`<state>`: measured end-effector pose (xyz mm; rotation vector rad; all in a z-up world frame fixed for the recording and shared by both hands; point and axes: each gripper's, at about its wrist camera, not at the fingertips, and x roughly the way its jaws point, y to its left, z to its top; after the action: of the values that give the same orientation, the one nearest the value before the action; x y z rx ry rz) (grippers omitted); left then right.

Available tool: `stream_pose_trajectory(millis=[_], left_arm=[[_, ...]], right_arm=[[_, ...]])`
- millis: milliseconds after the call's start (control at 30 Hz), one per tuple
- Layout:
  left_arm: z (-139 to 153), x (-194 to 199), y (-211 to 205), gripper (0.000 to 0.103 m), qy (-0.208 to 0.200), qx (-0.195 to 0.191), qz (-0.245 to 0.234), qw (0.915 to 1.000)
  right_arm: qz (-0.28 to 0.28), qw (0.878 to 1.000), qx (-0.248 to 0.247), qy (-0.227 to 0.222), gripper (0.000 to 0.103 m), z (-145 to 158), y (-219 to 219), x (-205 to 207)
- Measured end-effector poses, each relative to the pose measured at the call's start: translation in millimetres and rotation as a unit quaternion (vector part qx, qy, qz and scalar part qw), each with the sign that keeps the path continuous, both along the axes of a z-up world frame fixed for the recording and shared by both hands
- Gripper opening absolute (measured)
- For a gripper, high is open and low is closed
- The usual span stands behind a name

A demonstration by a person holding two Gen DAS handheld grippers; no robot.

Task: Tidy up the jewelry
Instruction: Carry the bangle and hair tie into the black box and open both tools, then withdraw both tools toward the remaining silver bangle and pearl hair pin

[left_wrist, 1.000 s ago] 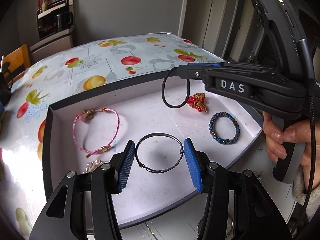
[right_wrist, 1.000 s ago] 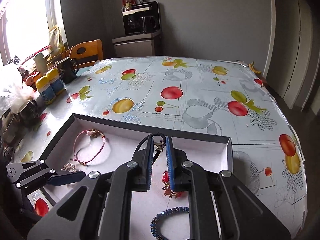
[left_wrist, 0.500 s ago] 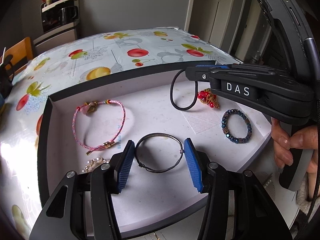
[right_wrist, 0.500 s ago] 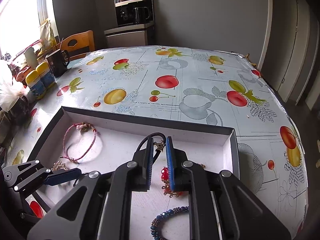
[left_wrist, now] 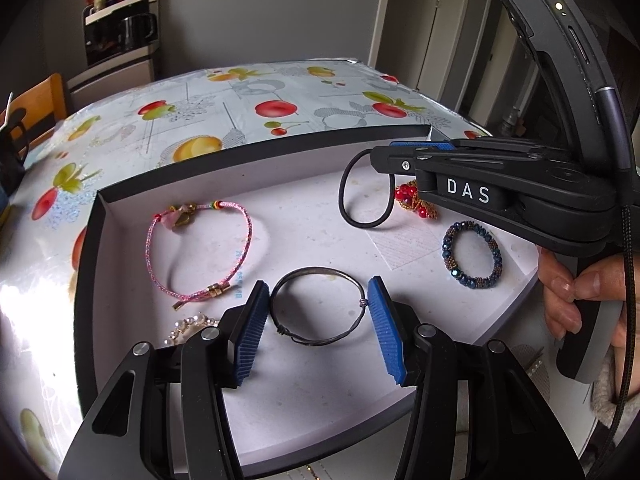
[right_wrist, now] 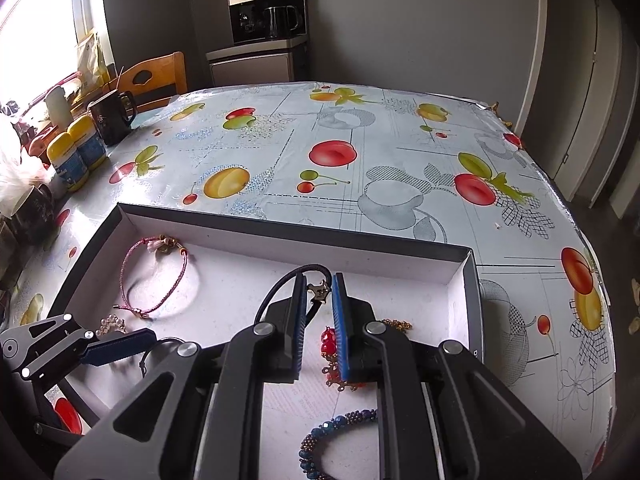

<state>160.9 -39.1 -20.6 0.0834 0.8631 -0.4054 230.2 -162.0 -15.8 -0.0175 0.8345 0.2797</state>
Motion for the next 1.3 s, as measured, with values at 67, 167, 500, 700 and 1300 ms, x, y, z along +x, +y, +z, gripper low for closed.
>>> stream_pose_trajectory(millis=[67,167,500,700,1300], left_arm=[[0,0,0,0.053,0.000,-0.001,0.000,1.0000],[0,0,0,0.053,0.000,0.000,0.001,1.0000],[1,-1,1,0.059,-0.005,0.002,0.003,1.0000],[6,-8,2,0.065,-0.024,-0.001,0.004,0.9997],[42,-55,38,0.093,-0.067,-0.028,0.050,0.9961]], right_arm=[[-0.001,1.000,0.002,0.000,0.013,0,0,0],[-0.002,1.000,0.004,-0.003,0.013,1,-1,-1],[-0.004,1.000,0.020,-0.008,0.024,4,-12,-10],[-0.007,0.999,0.032,-0.025,0.035,14,-25,-26],[-0.016,0.993,0.056,-0.101,0.097,47,-81,-121]])
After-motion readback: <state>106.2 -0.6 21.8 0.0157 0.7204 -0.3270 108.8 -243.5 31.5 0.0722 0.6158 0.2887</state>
